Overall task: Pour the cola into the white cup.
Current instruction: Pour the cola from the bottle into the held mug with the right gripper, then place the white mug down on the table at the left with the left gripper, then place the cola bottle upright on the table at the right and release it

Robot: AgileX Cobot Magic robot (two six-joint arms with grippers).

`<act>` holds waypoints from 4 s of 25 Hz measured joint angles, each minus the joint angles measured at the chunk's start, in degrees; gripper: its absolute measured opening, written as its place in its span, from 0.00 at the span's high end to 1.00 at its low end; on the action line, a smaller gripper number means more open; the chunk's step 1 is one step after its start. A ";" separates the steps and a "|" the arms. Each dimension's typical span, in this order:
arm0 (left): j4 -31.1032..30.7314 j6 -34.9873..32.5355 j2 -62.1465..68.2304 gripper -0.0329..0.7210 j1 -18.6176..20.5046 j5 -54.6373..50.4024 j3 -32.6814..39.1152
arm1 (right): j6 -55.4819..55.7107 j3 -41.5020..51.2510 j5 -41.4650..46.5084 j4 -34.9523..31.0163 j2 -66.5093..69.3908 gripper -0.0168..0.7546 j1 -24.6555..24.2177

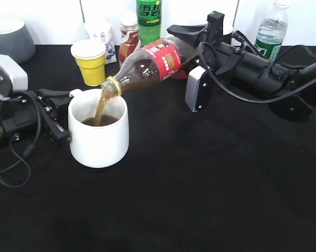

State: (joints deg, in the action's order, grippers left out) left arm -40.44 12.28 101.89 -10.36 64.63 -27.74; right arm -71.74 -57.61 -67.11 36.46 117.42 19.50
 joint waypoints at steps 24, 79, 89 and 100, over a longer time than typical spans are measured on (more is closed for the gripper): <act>26.21 -9.89 0.51 0.91 7.34 0.09 0.00 | 86.98 0.00 -0.33 -4.44 0.17 0.48 0.11; 29.30 -6.57 -20.82 0.56 1.65 -24.58 -1.52 | 80.33 -2.62 -0.32 -25.17 11.89 0.48 -12.21; 29.30 -6.57 -20.82 0.56 1.65 -24.69 -1.52 | 79.96 -4.44 -4.18 -23.46 15.12 0.43 -12.16; 29.19 -6.57 -20.82 0.56 1.65 -24.82 -1.52 | 79.88 3.11 -2.73 -23.17 9.34 0.16 -12.16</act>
State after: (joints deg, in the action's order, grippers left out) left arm -11.25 5.71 81.07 -8.71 39.81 -29.26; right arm 8.13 -54.50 -69.84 13.29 126.76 7.34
